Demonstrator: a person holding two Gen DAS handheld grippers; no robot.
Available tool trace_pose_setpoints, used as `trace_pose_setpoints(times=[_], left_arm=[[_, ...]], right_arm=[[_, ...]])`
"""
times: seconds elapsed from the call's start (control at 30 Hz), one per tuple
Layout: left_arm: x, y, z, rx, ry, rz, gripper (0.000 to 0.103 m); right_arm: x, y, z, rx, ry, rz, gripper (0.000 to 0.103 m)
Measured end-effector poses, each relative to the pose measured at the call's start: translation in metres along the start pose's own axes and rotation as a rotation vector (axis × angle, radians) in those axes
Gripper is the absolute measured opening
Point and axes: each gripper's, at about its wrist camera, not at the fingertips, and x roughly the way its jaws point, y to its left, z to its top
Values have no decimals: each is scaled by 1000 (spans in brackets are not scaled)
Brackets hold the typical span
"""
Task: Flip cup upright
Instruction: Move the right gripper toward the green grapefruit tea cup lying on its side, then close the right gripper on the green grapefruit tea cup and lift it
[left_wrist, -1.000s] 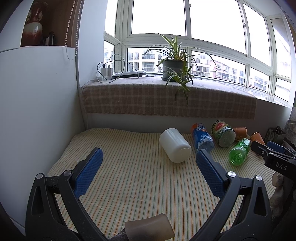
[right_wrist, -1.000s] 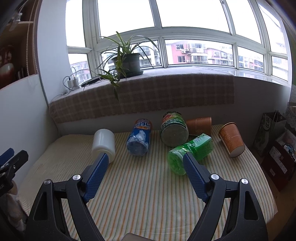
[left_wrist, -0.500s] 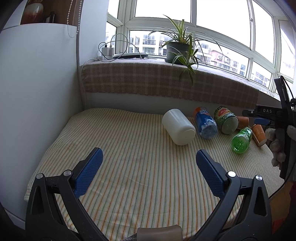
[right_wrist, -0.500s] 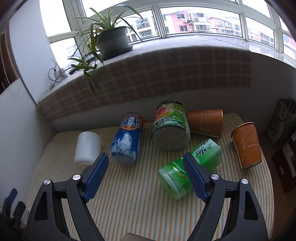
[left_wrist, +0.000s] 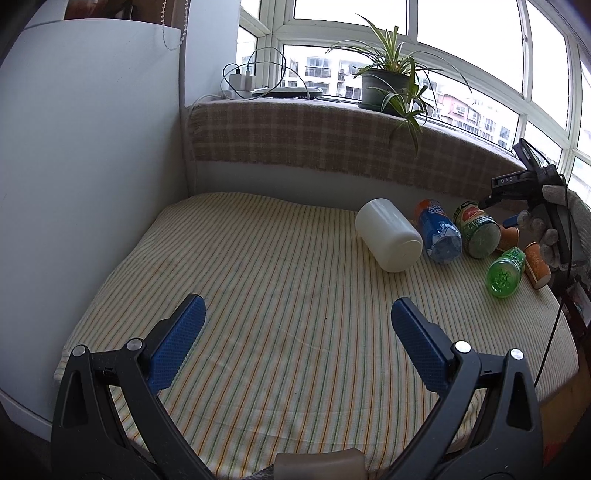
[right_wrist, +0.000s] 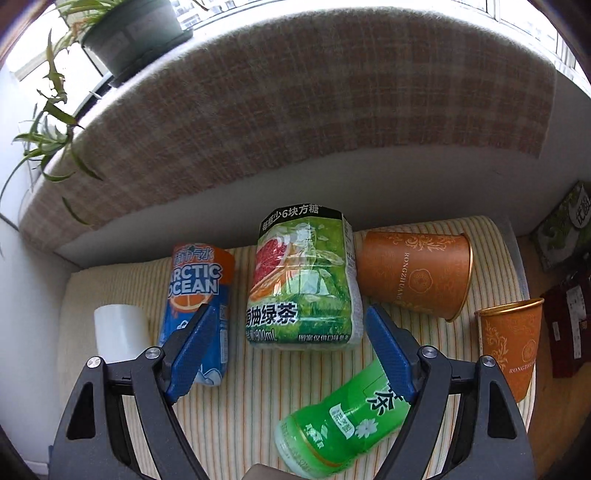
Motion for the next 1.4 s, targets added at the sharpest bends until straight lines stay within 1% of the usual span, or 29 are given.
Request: trace_pose_setpoints(times=[0.17,0.27,0.57,0.83,0.93,1.0,1.07,1.2,1.3,1.4], left_arm=[[2,5,0,-8,6,14,102],[3,8,1,-13,8,21,102],[4,10,0,-14,8,30,102],[4,11,2,-16,5,32,102],[3,11,1,-14,1,32,102],[2,11,2,-13,-1,32,102],[1,11,1,-14,-4,31,102],[-3,10,2,-7,-13,27,102],[-5,7,4,1,-22,21,102],[-6,6,6,4,-29,13,102]], right_arm=[[20,-2,11,29,61,-15,82],[26,1,14,24,69,-43,82],[46,15,15,5,118,-84,82],[50,23,16,-9,121,-89,82],[52,29,11,-10,111,-83,82],[47,27,18,-11,105,-72,81],[39,22,17,-19,90,-66,81],[19,25,15,-20,51,-47,81],[-7,28,7,-25,5,-9,81],[-34,31,-7,-33,-42,62,81]])
